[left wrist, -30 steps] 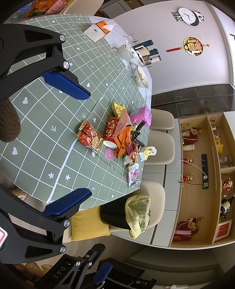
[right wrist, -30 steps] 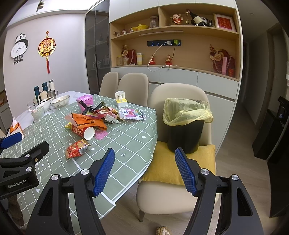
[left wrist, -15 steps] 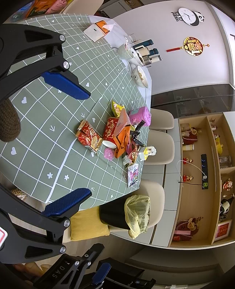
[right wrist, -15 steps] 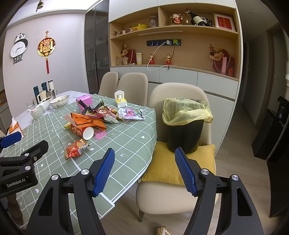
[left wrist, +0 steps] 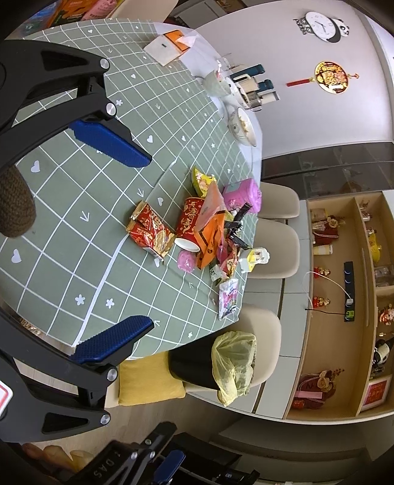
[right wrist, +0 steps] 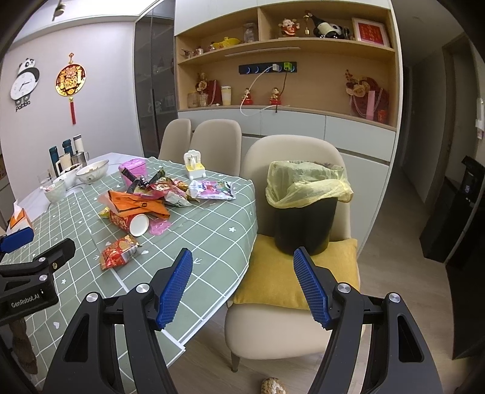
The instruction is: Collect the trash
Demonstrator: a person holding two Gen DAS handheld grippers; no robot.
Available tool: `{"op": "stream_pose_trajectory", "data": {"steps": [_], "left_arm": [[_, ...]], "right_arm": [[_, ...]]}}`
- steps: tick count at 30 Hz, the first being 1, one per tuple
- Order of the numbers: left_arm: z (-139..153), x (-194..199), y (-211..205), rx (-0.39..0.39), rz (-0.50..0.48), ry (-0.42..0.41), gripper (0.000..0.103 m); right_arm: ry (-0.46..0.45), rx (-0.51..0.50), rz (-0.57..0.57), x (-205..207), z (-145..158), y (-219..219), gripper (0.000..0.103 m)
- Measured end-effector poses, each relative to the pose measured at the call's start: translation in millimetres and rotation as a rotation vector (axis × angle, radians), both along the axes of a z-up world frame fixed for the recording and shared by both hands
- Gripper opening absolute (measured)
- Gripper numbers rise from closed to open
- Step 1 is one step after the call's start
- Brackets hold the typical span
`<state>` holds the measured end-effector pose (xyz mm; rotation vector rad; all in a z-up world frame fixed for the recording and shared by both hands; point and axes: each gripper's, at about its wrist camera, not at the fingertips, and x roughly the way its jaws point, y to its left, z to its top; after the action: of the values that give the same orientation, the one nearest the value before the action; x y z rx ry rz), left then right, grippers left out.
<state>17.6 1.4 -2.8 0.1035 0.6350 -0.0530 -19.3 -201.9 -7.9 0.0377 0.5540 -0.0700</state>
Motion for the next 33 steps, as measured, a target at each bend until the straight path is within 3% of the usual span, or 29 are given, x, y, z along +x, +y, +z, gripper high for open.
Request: {"op": "stream_pose_trajectory", "data": {"steps": [3,7,10,16,20,27,32,33], "left_arm": [[-7,16,9,-0.024,-0.024,0.024,0.094],[-27,51,16,-0.029,-0.155,0.079,0.094],[-42,69,22,0.02,-0.143,0.048,0.094],[-69,109,41,-0.028,-0.237,0.128,0.093],[-86,129,39,-0.044,-0.333,0.21,0.08],[-105,148,47,-0.069,-0.29,0.313,0.058],[-90,138,53,-0.113,-0.292,0.294,0.032],[-86,136,55,-0.118,-0.284,0.289,0.031]], "right_arm": [[0.005,-0.006,-0.004,5,-1,-1,0.066],[0.02,-0.014,-0.001,13,-5,-2,0.066],[0.034,-0.029,0.004,19,-7,-1,0.066],[0.068,-0.042,-0.006,30,-13,-8,0.066],[0.087,-0.051,-0.018,39,-18,-13,0.066],[0.118,-0.061,-0.009,60,-24,-8,0.066],[0.126,-0.078,0.029,78,-25,3,0.066],[0.126,-0.079,0.05,85,-25,8,0.066]]}}
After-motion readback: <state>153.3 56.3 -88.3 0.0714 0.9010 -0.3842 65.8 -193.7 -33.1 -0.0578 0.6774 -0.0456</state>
